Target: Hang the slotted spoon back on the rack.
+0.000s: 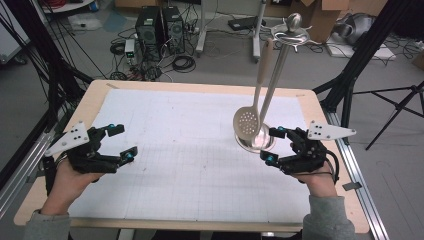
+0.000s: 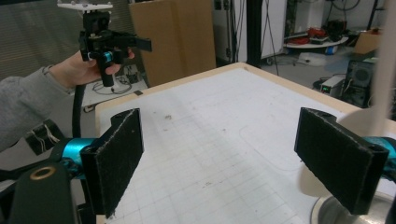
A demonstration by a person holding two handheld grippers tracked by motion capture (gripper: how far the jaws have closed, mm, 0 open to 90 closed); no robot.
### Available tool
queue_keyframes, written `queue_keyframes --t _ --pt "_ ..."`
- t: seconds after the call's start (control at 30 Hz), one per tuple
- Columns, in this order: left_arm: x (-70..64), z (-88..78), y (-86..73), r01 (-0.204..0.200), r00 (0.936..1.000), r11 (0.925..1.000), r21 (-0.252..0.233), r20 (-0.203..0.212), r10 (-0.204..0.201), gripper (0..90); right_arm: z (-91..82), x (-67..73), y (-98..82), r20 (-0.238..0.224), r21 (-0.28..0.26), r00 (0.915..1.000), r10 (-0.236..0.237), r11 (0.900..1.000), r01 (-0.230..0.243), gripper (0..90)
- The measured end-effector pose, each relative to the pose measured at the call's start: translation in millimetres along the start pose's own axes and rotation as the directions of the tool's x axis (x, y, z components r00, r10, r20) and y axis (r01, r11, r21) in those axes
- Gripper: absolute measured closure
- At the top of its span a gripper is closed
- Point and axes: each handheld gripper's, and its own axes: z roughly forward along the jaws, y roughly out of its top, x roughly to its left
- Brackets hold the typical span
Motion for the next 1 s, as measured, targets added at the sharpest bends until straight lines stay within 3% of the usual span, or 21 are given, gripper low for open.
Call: queue_keyframes --t 0.27,0.6,0.8,1.0 --pt "9.1 -19.7 1.4 0.024 0.9984 0.9989 -0.040 -0.051 -0.026 14.2 -9.2 -2.4 -1.6 0.044 -0.029 0.9990 0.002 1.000 -0.001 14.4" --pt "18.7 -31.0 -5.0 0.033 0.9944 0.9989 -0.034 -0.099 -0.036 14.2 -15.9 -5.4 -3.5 0.087 -0.041 0.9961 -0.014 0.999 0.018 14.4" --pt "27.9 -41.0 -8.7 0.047 0.9886 0.9982 -0.037 -0.142 -0.051 14.2 -26.0 -12.8 -9.8 0.133 -0.043 0.9912 0.000 0.999 0.006 14.4" --pt "28.8 -43.2 -9.2 0.051 0.9875 0.9978 -0.042 -0.147 -0.057 14.2 -35.5 -16.6 -12.4 0.144 -0.070 0.9894 0.013 0.998 -0.002 14.4"
